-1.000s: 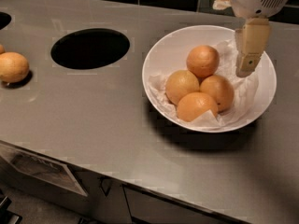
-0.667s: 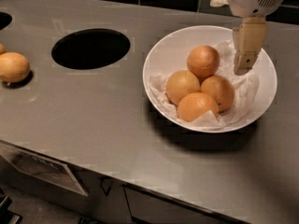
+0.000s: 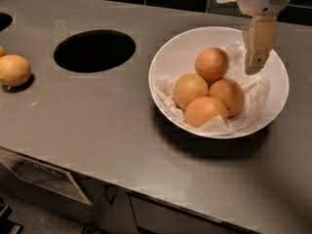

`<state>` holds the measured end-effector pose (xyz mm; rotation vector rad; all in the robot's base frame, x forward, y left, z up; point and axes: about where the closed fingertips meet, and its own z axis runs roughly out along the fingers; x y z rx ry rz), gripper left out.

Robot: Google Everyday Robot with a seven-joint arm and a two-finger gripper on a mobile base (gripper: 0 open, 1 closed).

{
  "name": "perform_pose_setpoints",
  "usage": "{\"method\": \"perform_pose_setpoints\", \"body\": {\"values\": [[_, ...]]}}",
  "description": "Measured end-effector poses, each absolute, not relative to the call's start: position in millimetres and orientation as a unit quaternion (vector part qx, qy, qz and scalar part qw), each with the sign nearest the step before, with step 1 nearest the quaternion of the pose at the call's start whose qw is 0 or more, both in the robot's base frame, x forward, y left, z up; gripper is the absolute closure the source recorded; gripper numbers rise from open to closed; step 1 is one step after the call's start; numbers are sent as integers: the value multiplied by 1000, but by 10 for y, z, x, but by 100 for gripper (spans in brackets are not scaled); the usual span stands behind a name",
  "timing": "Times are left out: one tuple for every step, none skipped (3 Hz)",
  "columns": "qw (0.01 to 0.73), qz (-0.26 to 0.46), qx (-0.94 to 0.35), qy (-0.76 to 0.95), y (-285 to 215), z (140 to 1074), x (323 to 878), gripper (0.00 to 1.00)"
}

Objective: Pick orange from white bowl

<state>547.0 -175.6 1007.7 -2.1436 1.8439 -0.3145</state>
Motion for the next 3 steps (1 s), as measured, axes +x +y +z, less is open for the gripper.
{"method": "perform_pose_setpoints", "body": {"values": [[148,-115,-755,628,-1800,10073,5565,0],[117,-115,-791,589,-1919,10031,5572,0],[110,-106,-829,538,-1986,9967,5590,0]]}}
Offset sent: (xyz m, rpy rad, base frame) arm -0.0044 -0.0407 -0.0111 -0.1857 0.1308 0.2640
